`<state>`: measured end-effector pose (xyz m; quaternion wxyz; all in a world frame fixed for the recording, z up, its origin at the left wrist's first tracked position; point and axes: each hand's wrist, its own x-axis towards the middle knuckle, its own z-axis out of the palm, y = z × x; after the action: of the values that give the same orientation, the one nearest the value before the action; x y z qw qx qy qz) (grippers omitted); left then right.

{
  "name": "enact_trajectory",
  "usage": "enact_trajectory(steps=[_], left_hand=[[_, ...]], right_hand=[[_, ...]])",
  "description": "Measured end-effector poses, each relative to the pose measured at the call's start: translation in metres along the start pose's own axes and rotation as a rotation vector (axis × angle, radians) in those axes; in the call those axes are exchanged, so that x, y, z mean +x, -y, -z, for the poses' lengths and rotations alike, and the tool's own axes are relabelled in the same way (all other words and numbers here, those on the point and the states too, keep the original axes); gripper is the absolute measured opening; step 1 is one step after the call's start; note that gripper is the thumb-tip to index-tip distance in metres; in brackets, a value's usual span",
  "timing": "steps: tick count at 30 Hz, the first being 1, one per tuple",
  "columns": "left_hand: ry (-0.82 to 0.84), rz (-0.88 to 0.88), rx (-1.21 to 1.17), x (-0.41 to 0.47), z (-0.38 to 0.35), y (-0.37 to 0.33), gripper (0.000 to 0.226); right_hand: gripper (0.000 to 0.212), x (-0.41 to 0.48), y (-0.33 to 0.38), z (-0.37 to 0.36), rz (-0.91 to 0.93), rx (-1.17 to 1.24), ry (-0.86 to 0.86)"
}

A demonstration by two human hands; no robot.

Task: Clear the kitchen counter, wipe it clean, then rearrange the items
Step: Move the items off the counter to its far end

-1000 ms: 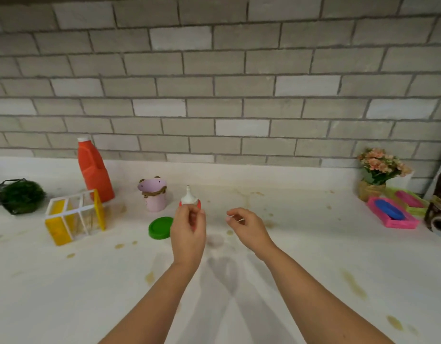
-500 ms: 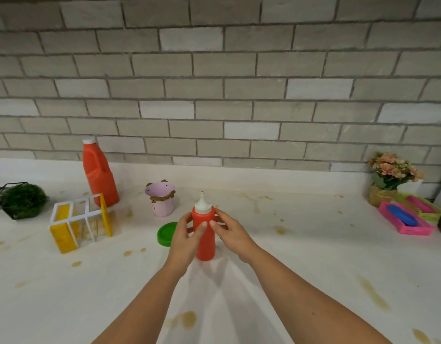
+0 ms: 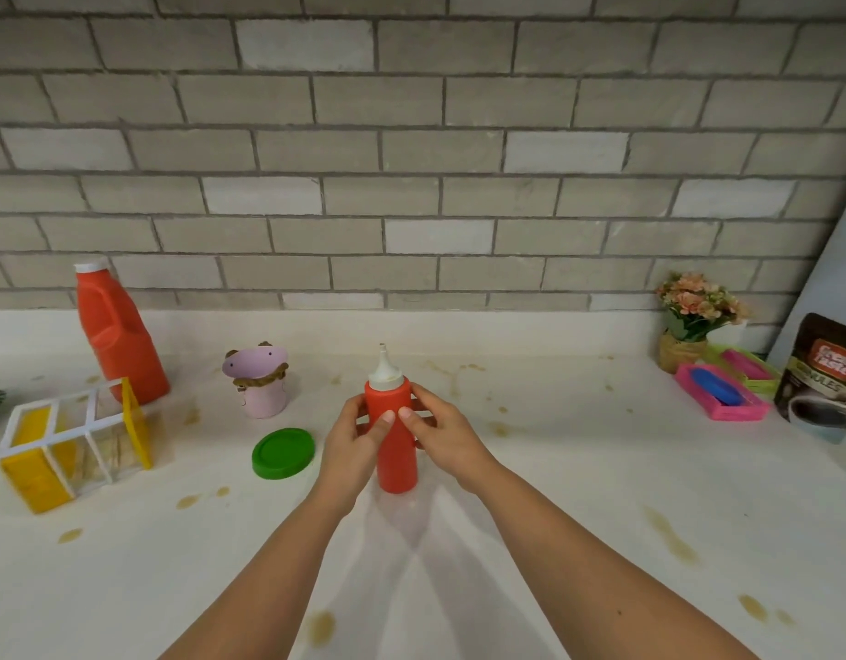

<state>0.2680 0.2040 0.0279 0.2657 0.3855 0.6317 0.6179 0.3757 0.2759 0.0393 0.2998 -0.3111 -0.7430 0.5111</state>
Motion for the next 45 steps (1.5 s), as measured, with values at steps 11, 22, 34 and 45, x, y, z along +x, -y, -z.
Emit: enact_trajectory(steps=[11, 22, 34, 45], left_hand=[[0.279, -0.048, -0.040, -0.001, -0.143, -0.032, 0.040], [0.489, -0.069, -0.009, -0.019, -0.317, -0.047, 0.031], [0.514, -0.051, 0.016, -0.036, -0.456, -0.048, 0.046], [0.545, 0.016, -0.055, -0.010, -0.508, -0.048, 0.045]], right_hand=[[0.043, -0.047, -0.028, 0.134, 0.001, -0.068, -0.303], [0.045, -0.107, -0.077, 0.289, -0.094, -0.217, -0.533], [0.048, -0.130, -0.123, 0.399, -0.162, -0.256, -0.662], [0.050, -0.108, -0.144, 0.432, -0.193, -0.255, -0.782]])
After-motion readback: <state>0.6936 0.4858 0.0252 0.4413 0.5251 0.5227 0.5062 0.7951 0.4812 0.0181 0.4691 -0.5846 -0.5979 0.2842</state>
